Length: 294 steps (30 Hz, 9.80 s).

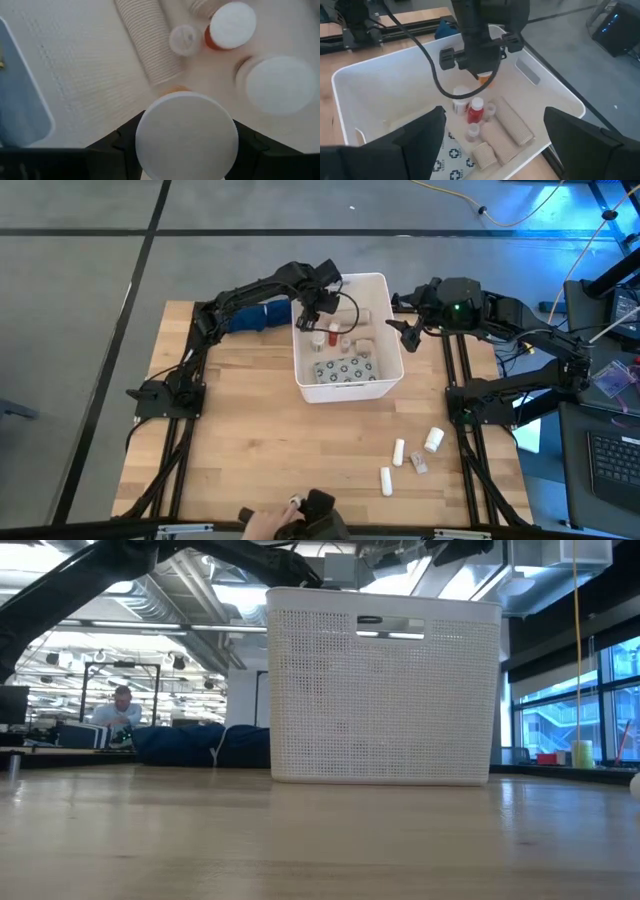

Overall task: Pick & place medical supplies in basket/bin
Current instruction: Put the orange medicine bottle into the bin, then put the top white gauze into the bin, then put the white gauze into the bin

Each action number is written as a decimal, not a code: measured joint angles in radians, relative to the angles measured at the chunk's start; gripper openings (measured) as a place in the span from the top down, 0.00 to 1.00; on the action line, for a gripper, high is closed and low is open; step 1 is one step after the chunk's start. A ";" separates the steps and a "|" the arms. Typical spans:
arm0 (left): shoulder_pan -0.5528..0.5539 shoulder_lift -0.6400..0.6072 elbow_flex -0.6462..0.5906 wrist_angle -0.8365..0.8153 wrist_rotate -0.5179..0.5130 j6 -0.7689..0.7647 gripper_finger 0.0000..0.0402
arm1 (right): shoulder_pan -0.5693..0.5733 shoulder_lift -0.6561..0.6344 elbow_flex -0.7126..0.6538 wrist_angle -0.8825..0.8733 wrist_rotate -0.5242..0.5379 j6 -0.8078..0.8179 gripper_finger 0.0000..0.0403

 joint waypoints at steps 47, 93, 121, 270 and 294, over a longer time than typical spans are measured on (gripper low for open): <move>-0.016 -0.001 -0.209 0.047 0.014 0.099 0.50 | 0.000 0.000 0.000 -0.045 0.000 0.000 0.16; -0.029 -0.017 -0.190 0.069 -0.167 -0.008 0.35 | 0.000 0.000 0.000 -0.063 0.000 -0.005 0.16; 0.087 -0.686 -0.304 0.271 0.489 -0.640 0.35 | 0.073 0.000 0.001 -0.171 0.059 0.529 0.19; 0.078 -1.293 -1.023 0.710 0.357 -0.959 0.35 | -0.272 1.086 0.563 -0.299 -0.106 -0.549 0.50; 0.078 -1.293 -1.023 0.695 0.365 -0.933 0.35 | 0.249 0.664 0.803 -0.702 -0.118 0.695 0.45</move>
